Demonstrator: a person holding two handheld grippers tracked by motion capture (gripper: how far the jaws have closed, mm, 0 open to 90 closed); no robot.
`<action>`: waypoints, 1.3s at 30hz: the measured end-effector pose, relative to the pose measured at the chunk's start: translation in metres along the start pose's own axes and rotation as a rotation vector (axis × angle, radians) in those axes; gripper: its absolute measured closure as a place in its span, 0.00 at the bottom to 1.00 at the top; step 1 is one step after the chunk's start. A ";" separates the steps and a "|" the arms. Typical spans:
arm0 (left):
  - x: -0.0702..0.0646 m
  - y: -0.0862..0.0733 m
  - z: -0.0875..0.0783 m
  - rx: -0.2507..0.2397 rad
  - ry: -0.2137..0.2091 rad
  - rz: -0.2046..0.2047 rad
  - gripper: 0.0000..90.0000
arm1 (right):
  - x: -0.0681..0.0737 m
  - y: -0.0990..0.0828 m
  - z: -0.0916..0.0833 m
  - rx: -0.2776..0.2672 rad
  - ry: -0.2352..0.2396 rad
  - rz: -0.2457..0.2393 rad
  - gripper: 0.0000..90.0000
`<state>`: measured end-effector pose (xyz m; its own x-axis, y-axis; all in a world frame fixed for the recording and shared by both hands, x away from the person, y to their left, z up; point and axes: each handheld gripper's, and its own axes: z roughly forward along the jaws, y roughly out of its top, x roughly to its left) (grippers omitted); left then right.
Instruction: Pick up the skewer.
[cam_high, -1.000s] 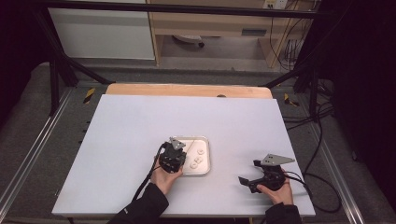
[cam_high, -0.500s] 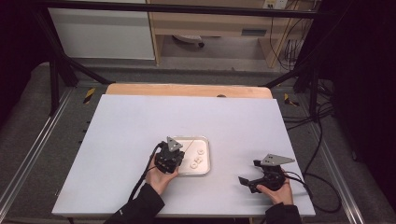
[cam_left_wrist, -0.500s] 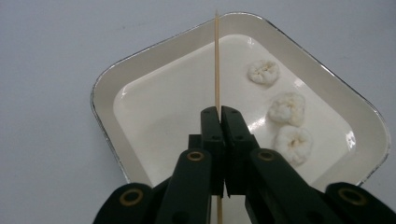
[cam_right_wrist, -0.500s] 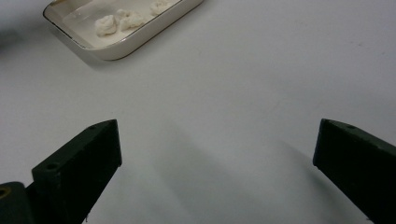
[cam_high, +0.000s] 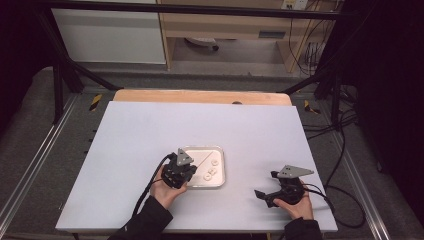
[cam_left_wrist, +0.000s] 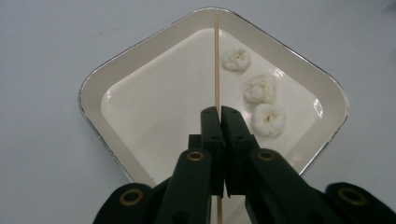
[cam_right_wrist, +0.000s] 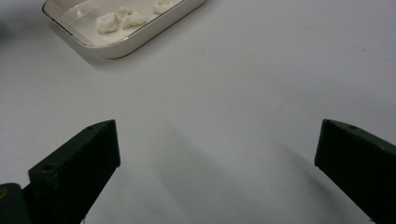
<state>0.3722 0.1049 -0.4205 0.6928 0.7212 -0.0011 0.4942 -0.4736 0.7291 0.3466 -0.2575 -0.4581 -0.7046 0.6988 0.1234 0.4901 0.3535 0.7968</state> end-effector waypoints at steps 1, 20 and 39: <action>0.000 0.000 0.000 0.000 0.000 0.000 0.98 | 0.001 0.001 0.000 0.000 0.002 -0.002 0.01; -0.005 0.002 -0.011 -0.001 -0.114 0.067 0.98 | 0.019 0.013 0.008 0.023 -0.027 -0.079 0.01; -0.013 0.012 -0.013 0.057 -0.179 0.174 0.98 | 0.042 0.034 0.016 0.099 -0.074 -0.264 0.04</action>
<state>0.3626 0.0961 -0.4027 0.8493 0.5279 -0.0035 0.3847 -0.6145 0.6888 0.3424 -0.2063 -0.4352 -0.7770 0.6167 -0.1265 0.3453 0.5856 0.7334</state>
